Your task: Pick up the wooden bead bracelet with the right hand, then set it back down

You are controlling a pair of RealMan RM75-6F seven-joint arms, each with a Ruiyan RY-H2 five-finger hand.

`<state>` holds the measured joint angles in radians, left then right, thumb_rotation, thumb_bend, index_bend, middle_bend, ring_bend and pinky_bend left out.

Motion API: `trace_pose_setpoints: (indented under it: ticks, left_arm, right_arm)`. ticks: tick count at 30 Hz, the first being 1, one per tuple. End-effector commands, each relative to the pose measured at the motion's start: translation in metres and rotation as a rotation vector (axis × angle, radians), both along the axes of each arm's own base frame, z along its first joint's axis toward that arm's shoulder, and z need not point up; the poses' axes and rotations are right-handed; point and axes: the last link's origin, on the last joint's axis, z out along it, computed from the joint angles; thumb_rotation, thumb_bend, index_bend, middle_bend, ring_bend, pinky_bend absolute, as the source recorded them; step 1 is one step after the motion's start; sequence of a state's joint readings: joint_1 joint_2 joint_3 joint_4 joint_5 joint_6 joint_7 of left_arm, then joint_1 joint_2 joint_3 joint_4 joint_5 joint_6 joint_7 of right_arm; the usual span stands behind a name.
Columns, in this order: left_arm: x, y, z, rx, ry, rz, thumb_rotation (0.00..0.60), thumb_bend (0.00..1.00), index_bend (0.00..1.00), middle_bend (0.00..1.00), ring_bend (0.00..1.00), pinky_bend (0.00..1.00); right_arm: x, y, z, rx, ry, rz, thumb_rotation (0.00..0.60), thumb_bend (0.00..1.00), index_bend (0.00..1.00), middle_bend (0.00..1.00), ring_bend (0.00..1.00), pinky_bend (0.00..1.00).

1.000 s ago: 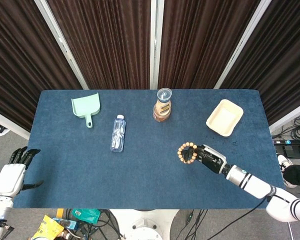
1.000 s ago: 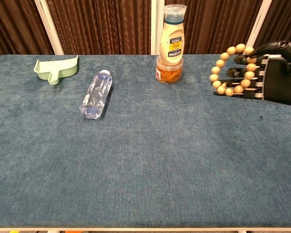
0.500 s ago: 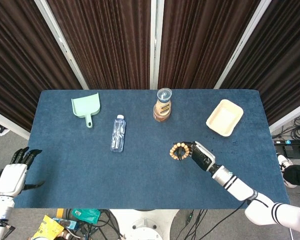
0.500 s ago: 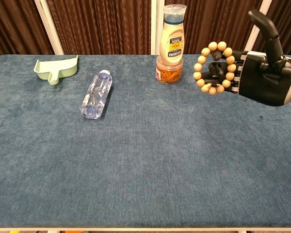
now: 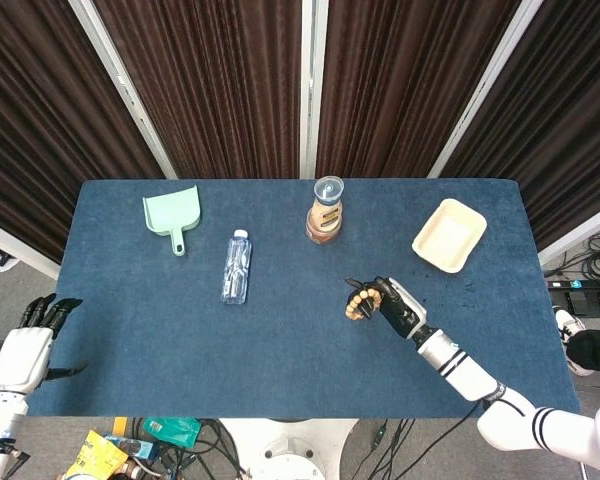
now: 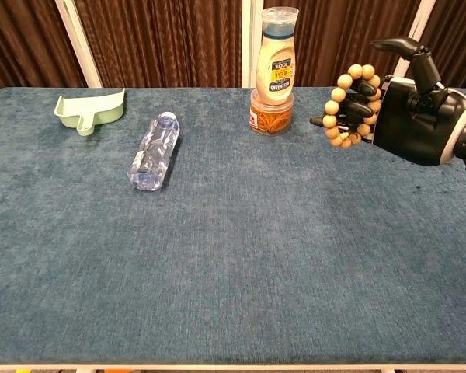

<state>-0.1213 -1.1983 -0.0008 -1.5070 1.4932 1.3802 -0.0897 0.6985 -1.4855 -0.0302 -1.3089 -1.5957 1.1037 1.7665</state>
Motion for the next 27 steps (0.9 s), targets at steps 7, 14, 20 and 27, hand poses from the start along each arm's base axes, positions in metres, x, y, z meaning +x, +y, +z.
trace_pose_setpoints:
  ticks: [7,14,20,27]
  left_arm:
    - [-0.0004,0.0006,-0.0018,-0.008,0.001,0.001,0.600,0.00,0.15,0.13,0.00,0.00]
    - [0.0003,0.0018,-0.0021,-0.011,0.000,0.006,0.600,0.00,0.15,0.13,0.00,0.00]
    - [-0.0004,0.0022,-0.0027,-0.012,0.000,0.008,0.600,0.00,0.15,0.13,0.00,0.00]
    - [-0.0003,0.0026,-0.0030,-0.011,0.001,0.008,0.600,0.00,0.15,0.13,0.00,0.00]
  right_arm:
    - [0.0010,0.0021,-0.0028,-0.002,0.026,0.003,0.258,0.42,0.76,0.77,0.48,0.03]
    - [0.0001,0.0017,-0.0031,-0.013,0.045,-0.001,0.362,0.40,0.76,0.77,0.48,0.04]
    - [0.0001,0.0011,-0.0028,-0.012,0.041,-0.009,0.360,0.42,0.76,0.77,0.48,0.04]
    - [0.0026,-0.0006,-0.0040,-0.023,0.026,-0.012,0.337,0.67,0.71,0.76,0.46,0.04]
